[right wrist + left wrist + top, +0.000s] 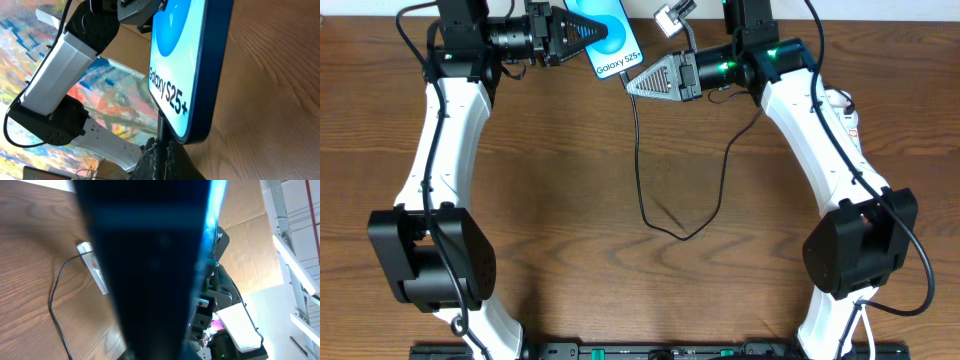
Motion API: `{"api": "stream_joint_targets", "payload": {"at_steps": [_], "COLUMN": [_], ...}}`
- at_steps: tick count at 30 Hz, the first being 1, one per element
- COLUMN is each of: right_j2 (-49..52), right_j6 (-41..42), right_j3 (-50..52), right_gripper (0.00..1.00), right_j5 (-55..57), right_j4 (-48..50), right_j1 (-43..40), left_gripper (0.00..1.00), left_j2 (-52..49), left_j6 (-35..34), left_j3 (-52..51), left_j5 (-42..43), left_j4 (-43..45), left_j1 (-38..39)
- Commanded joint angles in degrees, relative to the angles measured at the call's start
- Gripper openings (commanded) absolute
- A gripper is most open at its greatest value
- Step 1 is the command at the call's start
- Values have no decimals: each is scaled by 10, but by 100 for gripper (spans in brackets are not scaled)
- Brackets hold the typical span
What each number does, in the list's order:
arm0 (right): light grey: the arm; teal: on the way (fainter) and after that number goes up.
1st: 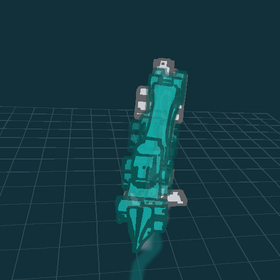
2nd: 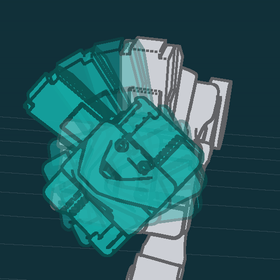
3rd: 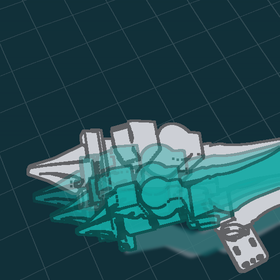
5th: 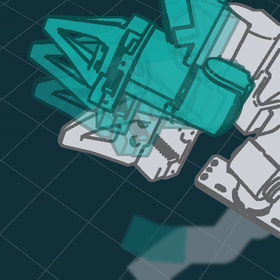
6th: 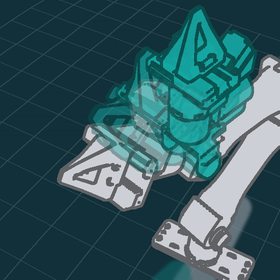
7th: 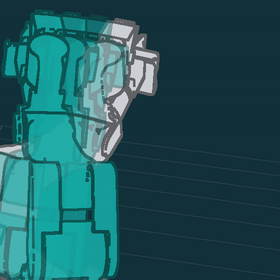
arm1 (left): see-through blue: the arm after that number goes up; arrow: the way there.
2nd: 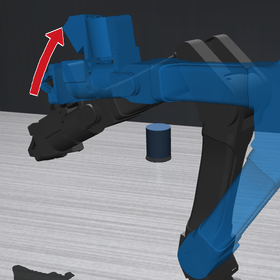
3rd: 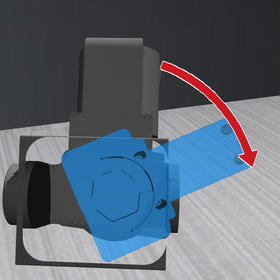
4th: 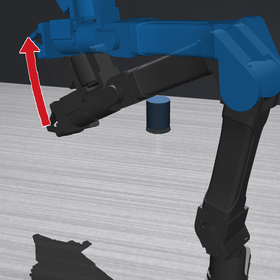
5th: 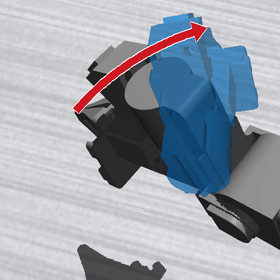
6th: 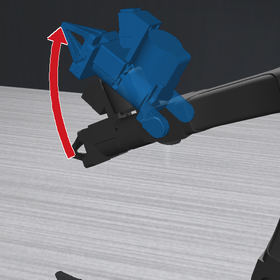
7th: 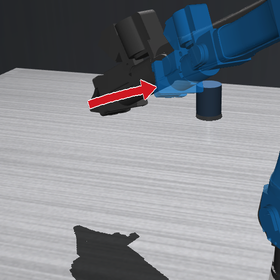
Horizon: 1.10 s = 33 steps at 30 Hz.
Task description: Plug charger to phone and switch on socket
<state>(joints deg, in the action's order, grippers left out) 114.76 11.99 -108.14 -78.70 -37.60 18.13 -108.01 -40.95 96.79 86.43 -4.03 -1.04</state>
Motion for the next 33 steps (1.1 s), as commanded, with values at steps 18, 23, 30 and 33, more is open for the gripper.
{"api": "stream_joint_targets", "payload": {"at_steps": [18,23,30,33], "right_j2": [3,3,3,3], "right_j6": [1,-23,-24,-24], "right_j3": [-9,-9,-9,-9], "right_gripper": [32,46,65,77], "right_j5": [-10,-6,165,228], "right_j4": [5,-21,-108,-146], "right_j1": [-1,-2,-3,-10], "left_gripper": [7,7,7,7], "left_j2": [9,8,8,5], "left_j6": [1,4,54,137], "left_j3": [9,9,9,9], "left_j5": [9,-36,-113,-202], "left_j4": [-1,-1,-72,-206], "left_j1": [10,3,-16,-15]}}
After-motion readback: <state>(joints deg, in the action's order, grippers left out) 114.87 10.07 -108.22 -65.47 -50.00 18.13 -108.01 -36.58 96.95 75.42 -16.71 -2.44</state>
